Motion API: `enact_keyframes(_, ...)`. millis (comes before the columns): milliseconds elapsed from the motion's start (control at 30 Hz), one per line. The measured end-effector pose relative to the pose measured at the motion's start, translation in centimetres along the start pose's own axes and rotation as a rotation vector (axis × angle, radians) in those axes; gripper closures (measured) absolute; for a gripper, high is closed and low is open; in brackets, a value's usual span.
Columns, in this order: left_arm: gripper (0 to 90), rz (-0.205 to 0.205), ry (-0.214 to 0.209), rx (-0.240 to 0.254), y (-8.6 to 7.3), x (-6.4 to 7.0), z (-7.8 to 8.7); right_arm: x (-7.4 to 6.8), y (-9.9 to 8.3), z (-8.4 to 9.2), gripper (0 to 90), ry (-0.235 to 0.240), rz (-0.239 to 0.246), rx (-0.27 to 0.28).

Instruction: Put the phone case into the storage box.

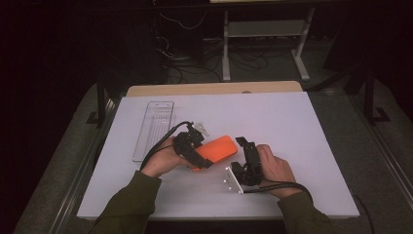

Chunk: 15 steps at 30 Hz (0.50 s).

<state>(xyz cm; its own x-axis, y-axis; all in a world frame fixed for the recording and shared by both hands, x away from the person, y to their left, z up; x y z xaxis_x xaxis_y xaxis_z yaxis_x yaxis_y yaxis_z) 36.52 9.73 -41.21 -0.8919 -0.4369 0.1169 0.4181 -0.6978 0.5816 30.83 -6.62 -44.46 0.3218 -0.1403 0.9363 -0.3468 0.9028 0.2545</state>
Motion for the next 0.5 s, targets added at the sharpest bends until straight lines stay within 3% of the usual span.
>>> enact_keyframes(133, 15.9, -0.001, 0.001, 0.007, 0.1, 0.2, 0.1, 0.0, 0.3, 0.0, 0.0, -0.017, 0.017, 0.011)
enact_keyframes(200, 15.8, -0.035, -0.002, -0.008, 0.2, 0.1, 0.2, -0.1, 0.5, 0.0, 0.0, -0.022, 0.025, 0.018)
enact_keyframes(500, 15.8, -0.042, -0.003, -0.004, 0.5, 0.6, 0.1, -0.2, 1.5, -0.5, 0.0, -0.051, 0.089, 0.043)
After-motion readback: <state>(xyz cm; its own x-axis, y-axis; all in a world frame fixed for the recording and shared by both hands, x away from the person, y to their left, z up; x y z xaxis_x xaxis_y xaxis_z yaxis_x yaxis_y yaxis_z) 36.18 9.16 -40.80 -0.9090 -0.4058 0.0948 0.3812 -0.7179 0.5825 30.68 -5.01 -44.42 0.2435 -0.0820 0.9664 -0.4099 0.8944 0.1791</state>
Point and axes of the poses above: each handheld gripper's, and its own axes: z roughly backward along the jaws, y roughly out of its top, x roughly to its right, the point moved 4 cm from there along -z, roughly forward along the jaws, and after that the axes turned 5 degrees about x, right-handed, at the moved point
